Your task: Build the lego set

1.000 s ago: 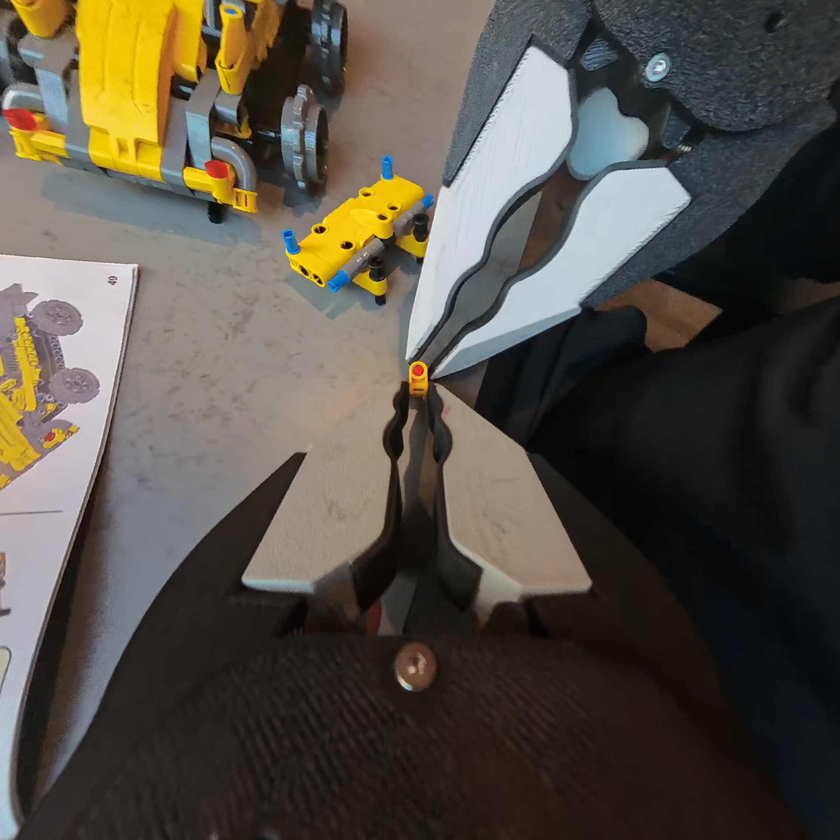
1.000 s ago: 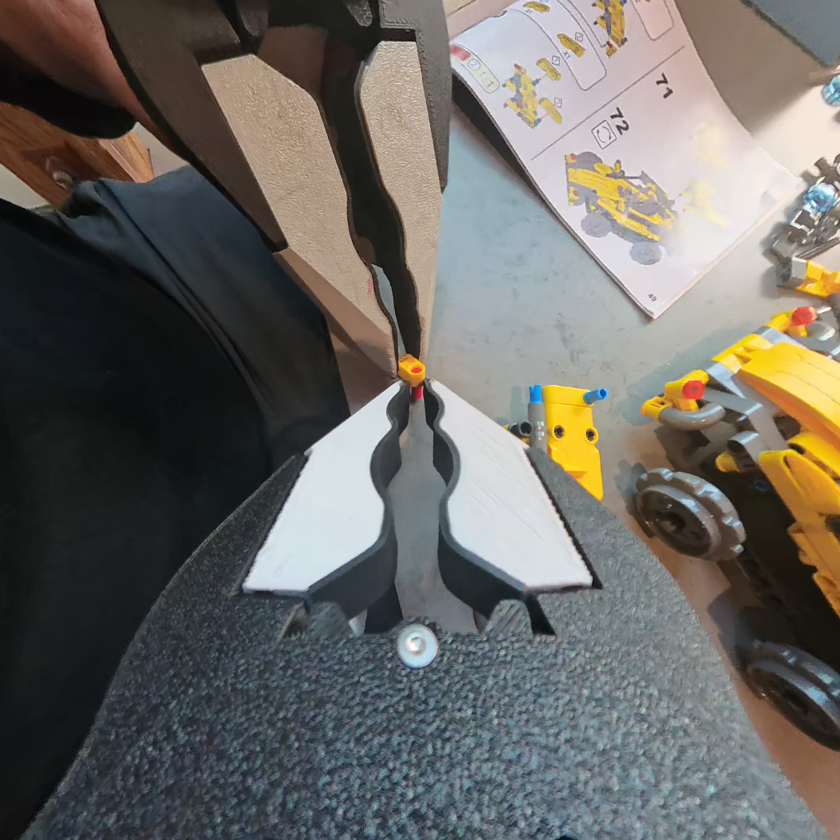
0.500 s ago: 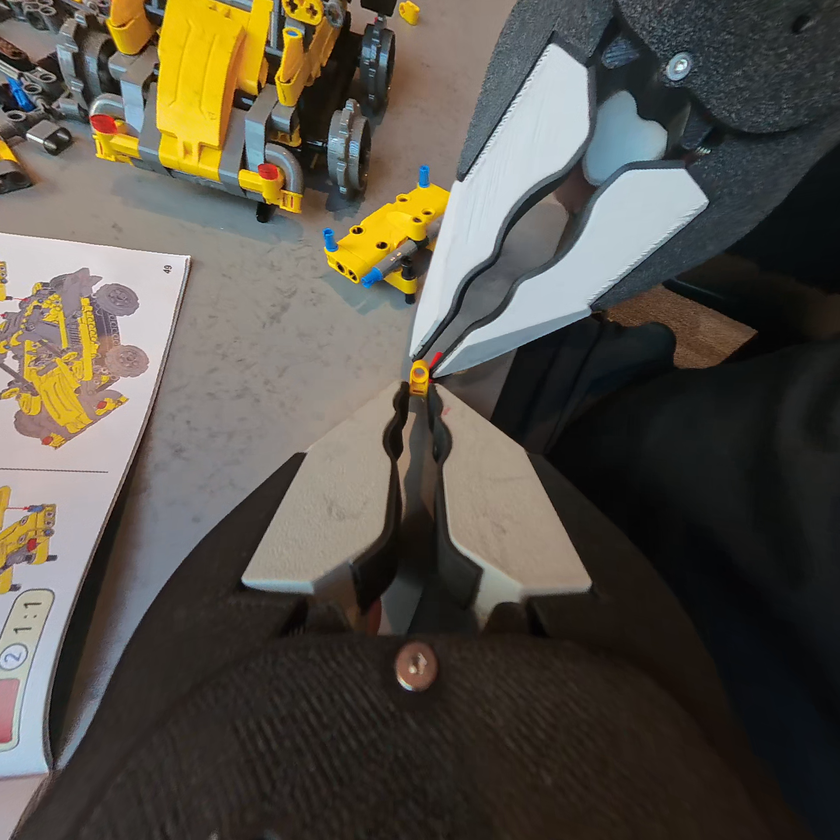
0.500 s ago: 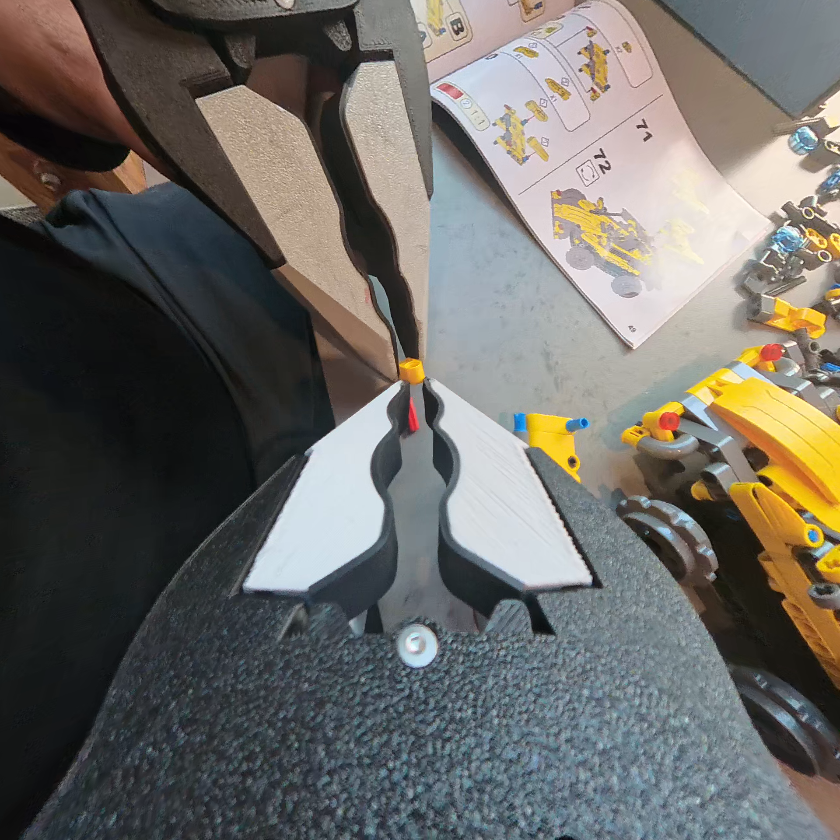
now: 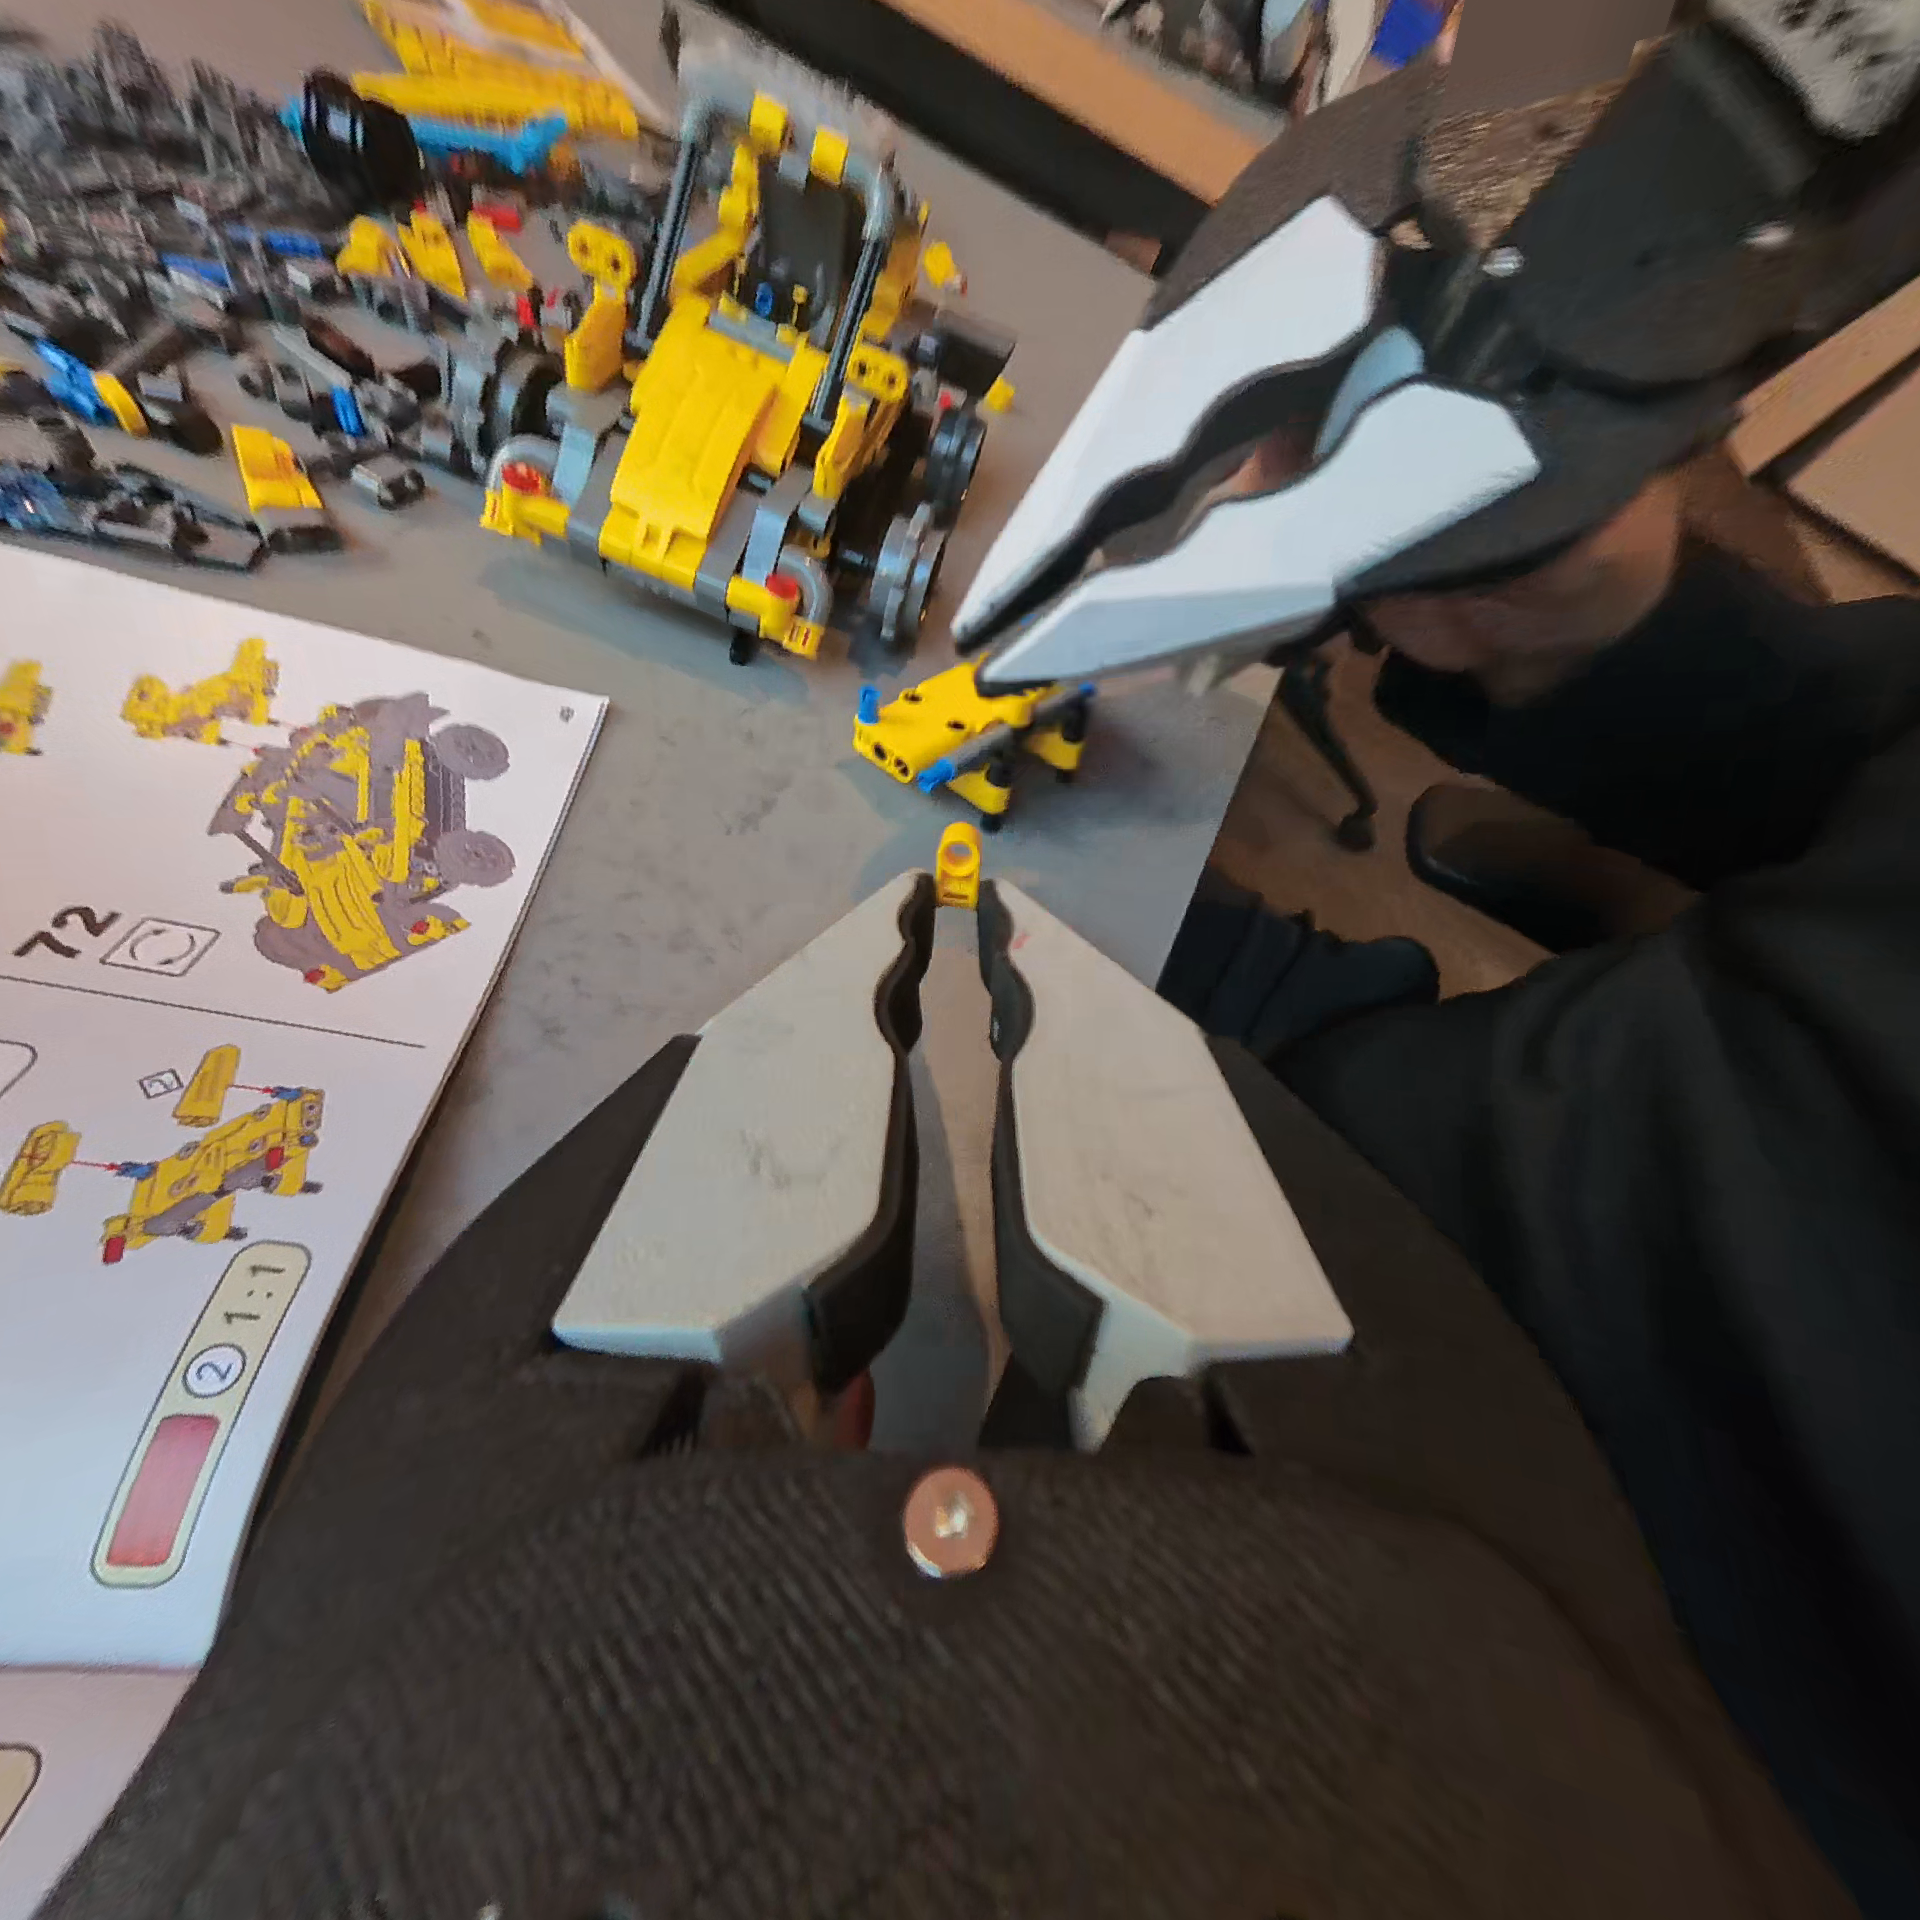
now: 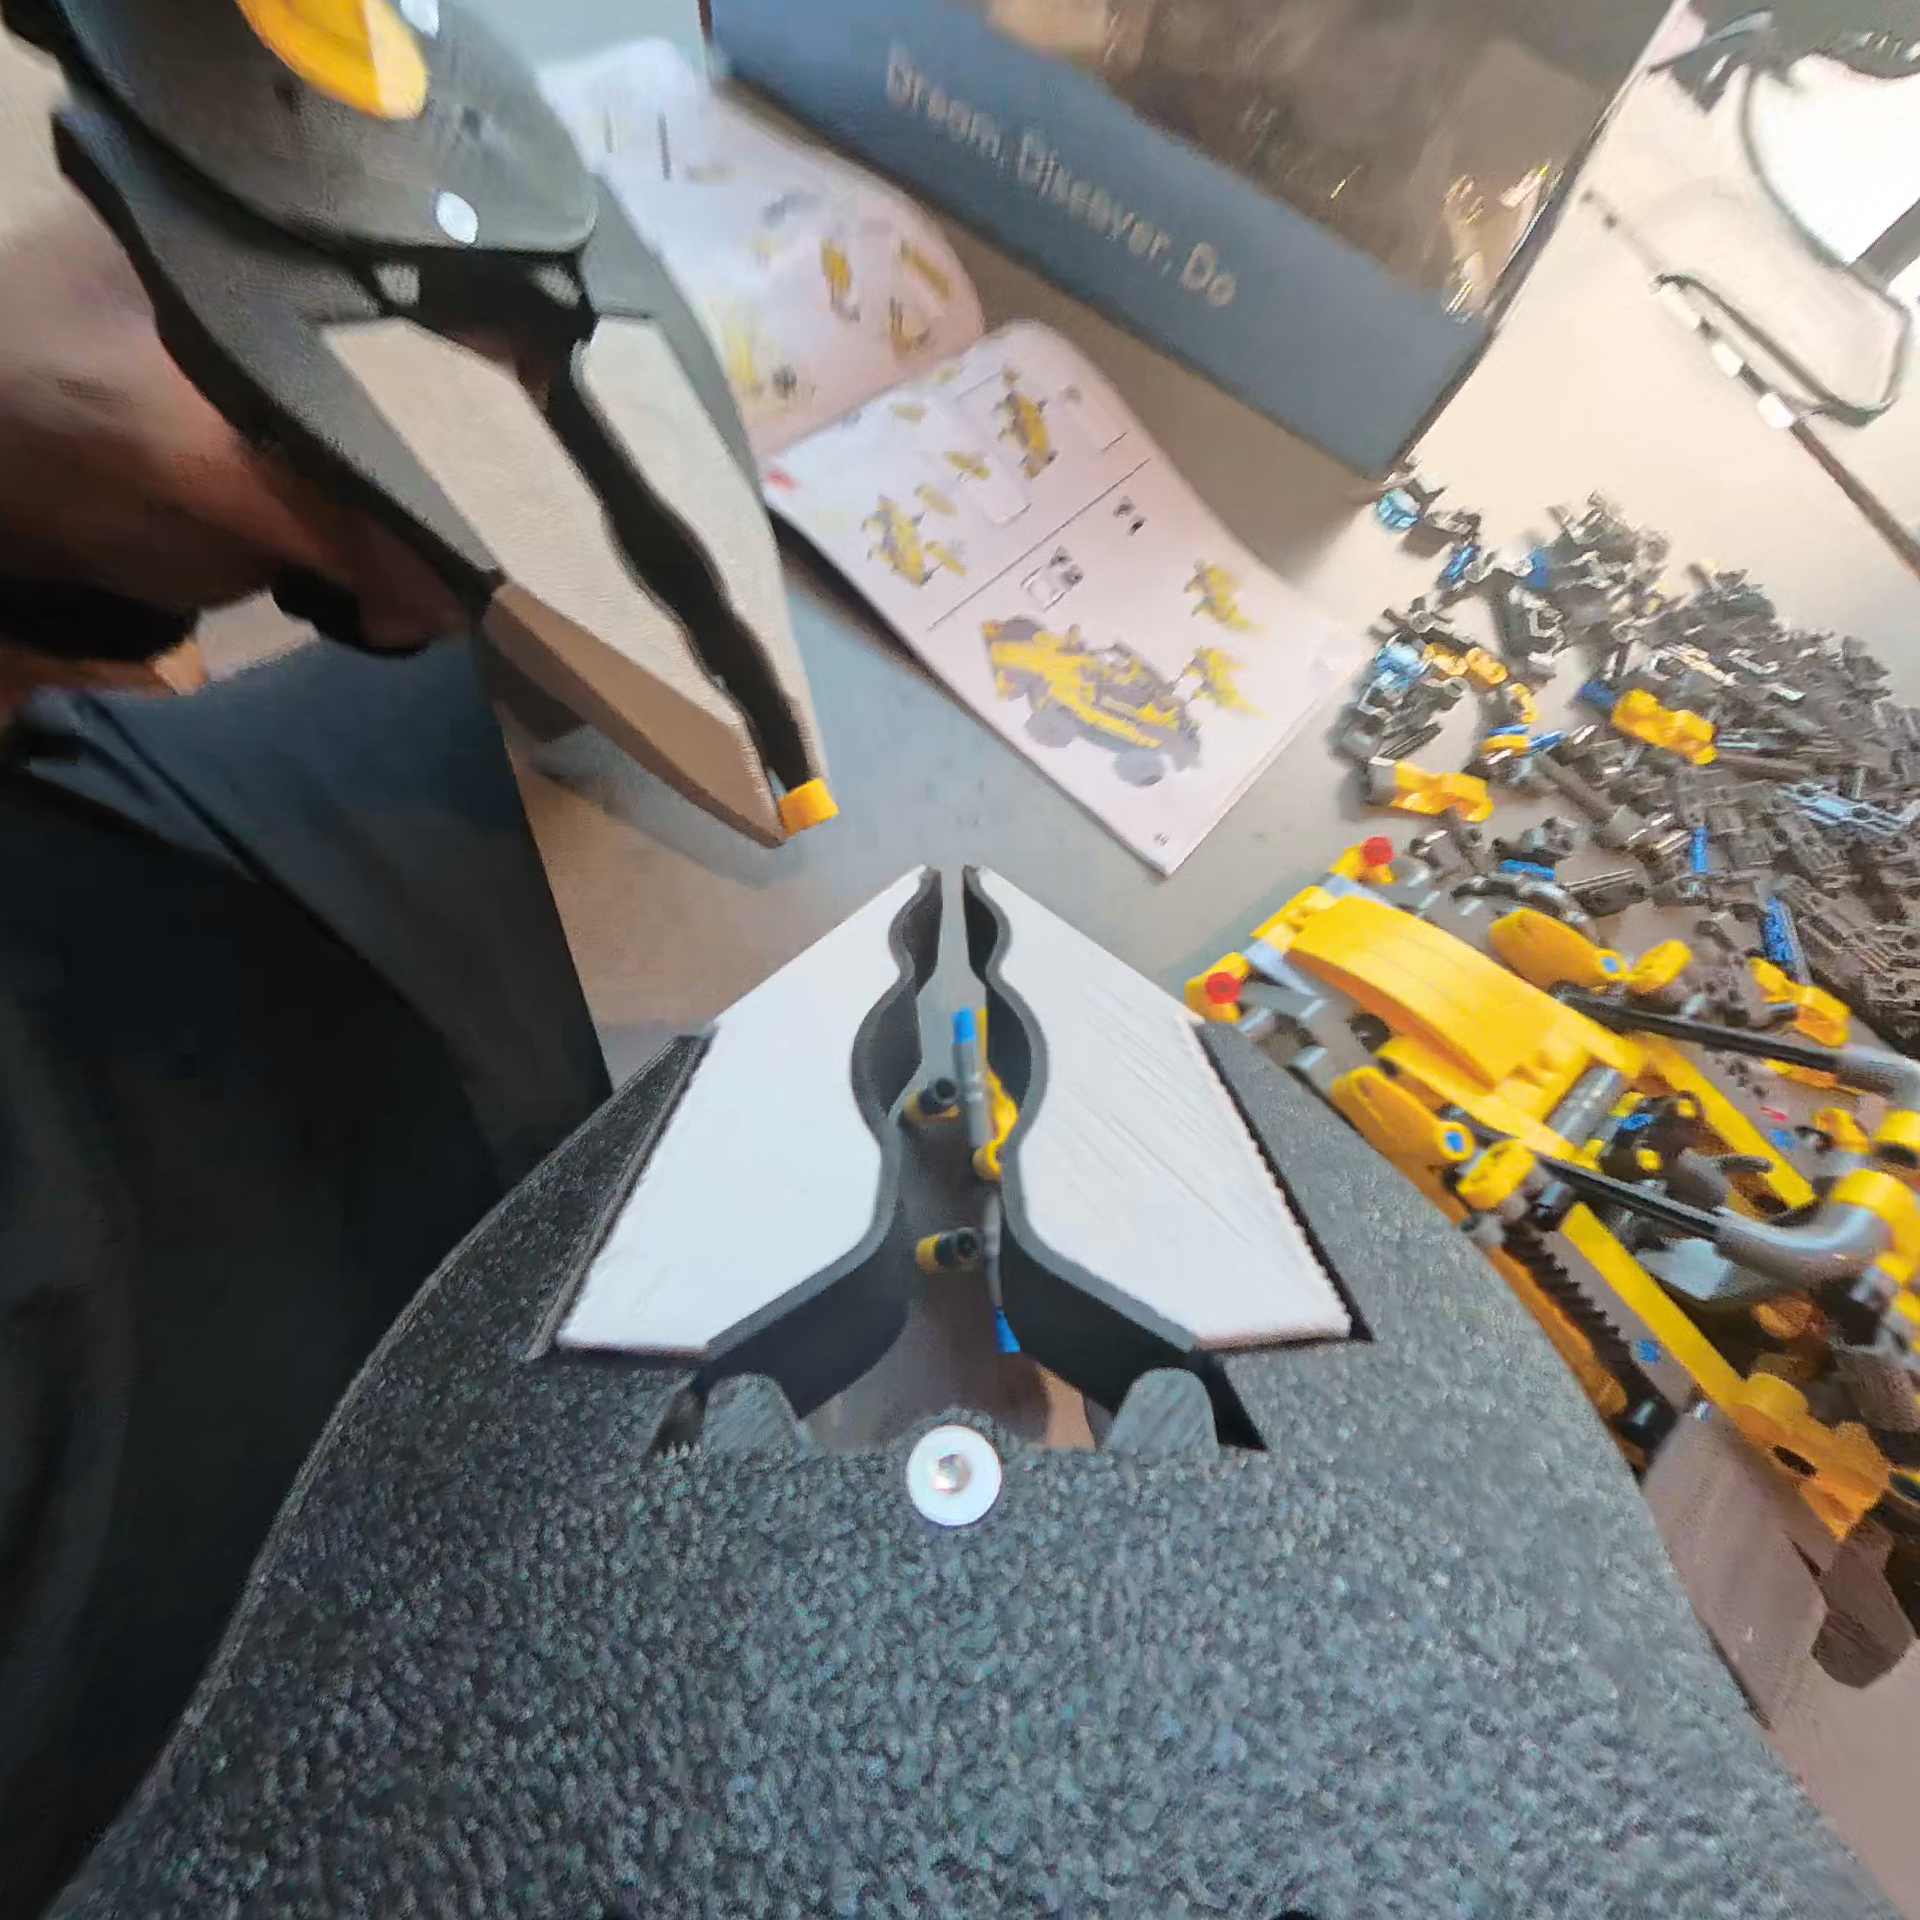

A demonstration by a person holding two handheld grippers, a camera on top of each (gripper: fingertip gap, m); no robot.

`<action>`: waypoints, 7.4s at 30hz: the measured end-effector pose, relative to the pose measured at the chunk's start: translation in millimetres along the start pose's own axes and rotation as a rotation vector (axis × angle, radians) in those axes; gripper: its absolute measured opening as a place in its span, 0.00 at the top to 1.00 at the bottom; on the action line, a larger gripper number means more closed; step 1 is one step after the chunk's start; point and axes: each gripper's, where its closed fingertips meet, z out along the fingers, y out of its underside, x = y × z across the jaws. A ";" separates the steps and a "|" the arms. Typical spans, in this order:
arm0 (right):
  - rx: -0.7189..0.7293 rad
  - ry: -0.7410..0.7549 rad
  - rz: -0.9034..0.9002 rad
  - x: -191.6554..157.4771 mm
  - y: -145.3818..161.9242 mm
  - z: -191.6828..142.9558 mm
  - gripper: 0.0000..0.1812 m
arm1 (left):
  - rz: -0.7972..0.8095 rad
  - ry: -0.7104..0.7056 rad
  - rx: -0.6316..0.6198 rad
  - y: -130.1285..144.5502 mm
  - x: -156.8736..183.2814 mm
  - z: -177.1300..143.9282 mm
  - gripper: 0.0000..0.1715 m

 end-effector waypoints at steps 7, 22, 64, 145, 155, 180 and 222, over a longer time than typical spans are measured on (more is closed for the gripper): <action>0.131 -0.138 0.080 17.6 -13.9 -15.0 0.94 | 0.015 0.021 0.151 -16.9 -1.6 -23.7 0.97; 0.129 -0.223 -0.128 3.9 -49.0 47.0 0.93 | -0.056 0.074 0.203 -20.2 -18.5 -50.7 0.97; 0.275 -0.447 0.046 -70.8 -57.5 -16.9 0.98 | 0.405 0.080 0.307 -23.8 48.4 -35.0 0.97; 0.151 -0.317 -0.044 -50.9 -33.7 18.0 0.88 | 0.094 0.034 0.221 -15.3 7.5 -30.0 0.97; 0.143 -0.277 -0.097 -51.3 -33.7 19.0 0.87 | 0.074 0.047 0.224 -15.8 7.2 -30.6 0.97; 0.082 -0.409 0.202 -54.4 -40.4 20.8 0.93 | 0.713 -0.312 0.158 -23.5 -4.1 -44.4 0.97; 0.052 -0.344 0.447 -39.1 -31.4 44.0 0.96 | 0.902 -0.485 -0.014 -5.1 -25.5 -37.1 0.98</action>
